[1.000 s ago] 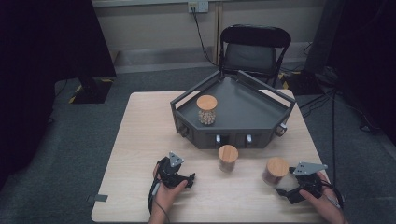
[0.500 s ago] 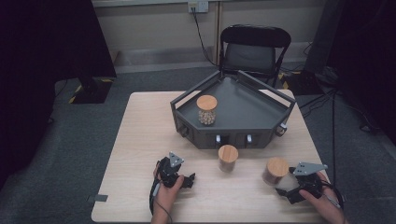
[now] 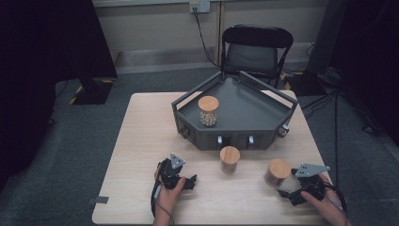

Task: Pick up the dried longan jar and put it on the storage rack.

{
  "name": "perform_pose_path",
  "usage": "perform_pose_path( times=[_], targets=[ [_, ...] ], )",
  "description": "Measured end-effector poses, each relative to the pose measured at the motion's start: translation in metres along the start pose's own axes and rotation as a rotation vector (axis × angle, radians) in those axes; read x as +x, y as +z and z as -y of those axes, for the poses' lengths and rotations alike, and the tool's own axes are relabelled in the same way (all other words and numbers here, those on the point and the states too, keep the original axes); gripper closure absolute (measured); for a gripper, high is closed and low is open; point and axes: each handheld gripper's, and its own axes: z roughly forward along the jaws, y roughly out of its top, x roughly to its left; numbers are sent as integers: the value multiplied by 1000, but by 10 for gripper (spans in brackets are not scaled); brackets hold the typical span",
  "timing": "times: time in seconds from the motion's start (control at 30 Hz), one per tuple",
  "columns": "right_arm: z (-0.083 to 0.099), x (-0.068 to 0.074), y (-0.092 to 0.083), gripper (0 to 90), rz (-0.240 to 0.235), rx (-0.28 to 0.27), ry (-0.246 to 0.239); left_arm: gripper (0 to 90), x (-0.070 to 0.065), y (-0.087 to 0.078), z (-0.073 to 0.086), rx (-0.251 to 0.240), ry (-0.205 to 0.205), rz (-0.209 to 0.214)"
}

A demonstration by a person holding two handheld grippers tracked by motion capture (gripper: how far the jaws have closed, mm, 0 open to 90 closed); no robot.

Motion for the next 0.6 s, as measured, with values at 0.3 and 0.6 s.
perform_pose_path(
  times=[0.3, 0.6],
  targets=[
    [0, 1, 0, 0, 5, 0, 5, 2, 0, 0, 0, 0, 0, 0],
    [0, 1, 0, 0, 6, 0, 6, 2, 0, 0, 0, 0, 0, 0]
  ],
)
